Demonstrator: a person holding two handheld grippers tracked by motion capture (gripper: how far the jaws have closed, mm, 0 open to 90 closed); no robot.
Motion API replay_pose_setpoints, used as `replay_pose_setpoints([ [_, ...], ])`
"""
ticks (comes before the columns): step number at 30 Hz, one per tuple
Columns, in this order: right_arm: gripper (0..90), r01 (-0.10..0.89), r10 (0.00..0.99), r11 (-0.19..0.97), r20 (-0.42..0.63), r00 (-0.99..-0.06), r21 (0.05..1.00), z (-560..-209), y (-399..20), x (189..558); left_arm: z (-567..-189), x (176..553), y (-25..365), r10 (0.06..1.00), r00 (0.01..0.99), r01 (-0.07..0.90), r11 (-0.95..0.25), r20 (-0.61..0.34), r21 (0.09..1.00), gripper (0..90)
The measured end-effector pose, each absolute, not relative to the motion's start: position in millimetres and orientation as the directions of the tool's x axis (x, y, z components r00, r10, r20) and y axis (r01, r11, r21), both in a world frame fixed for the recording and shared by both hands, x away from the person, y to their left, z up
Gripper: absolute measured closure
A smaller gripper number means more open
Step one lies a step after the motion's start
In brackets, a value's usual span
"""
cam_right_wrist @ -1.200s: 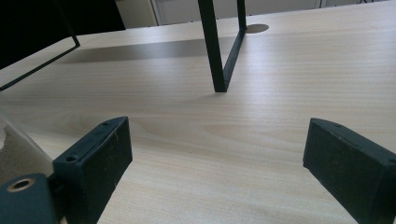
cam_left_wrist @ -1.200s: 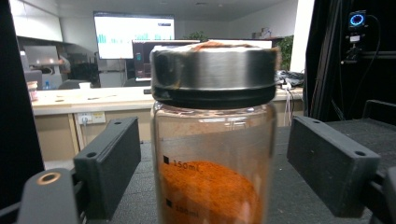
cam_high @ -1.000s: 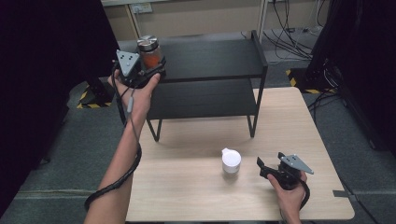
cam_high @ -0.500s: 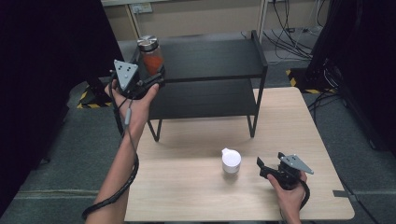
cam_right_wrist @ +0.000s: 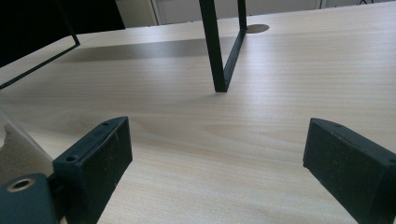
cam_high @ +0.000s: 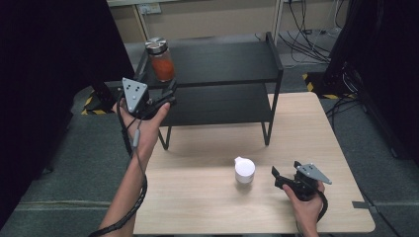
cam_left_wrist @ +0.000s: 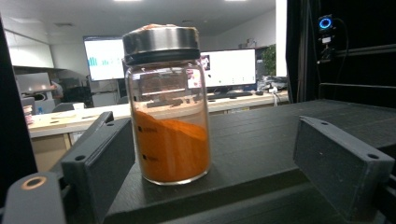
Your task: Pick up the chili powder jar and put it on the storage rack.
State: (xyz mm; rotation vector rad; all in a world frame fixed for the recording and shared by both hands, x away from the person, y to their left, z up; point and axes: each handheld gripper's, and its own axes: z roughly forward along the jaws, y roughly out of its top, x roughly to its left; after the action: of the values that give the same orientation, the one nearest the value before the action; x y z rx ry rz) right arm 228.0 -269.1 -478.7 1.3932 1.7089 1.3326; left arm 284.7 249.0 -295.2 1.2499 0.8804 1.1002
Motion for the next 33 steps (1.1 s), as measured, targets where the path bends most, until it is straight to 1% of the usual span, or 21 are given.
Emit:
replay_pose_setpoints([
  [11, 8.2, 0.385, 0.939, -0.030, 0.158, -0.306, 0.923, -478.5, -268.8, 228.1, -313.2, 273.6, 251.4, 0.956, 0.290, -0.152, 0.000, 0.045, 0.988, 12.0],
  [14, 8.2, 0.383, 0.939, -0.031, 0.159, -0.306, 0.923, -478.8, -268.9, 227.7, -319.1, 272.4, 252.8, 0.955, 0.293, -0.140, 0.006, 0.036, 0.990, 12.0],
  [26, 8.2, 0.383, 0.939, -0.028, 0.156, -0.307, 0.923, -478.8, -268.9, 227.6, -345.9, 264.4, 254.2, 0.949, 0.311, -0.130, -0.006, 0.046, 0.992, 11.8],
  [33, 8.3, 0.385, 0.939, -0.026, 0.155, -0.308, 0.923, -478.5, -269.0, 228.0, -362.8, 259.3, 254.5, 0.944, 0.329, -0.126, 0.006, 0.036, 0.992, 11.7],
])
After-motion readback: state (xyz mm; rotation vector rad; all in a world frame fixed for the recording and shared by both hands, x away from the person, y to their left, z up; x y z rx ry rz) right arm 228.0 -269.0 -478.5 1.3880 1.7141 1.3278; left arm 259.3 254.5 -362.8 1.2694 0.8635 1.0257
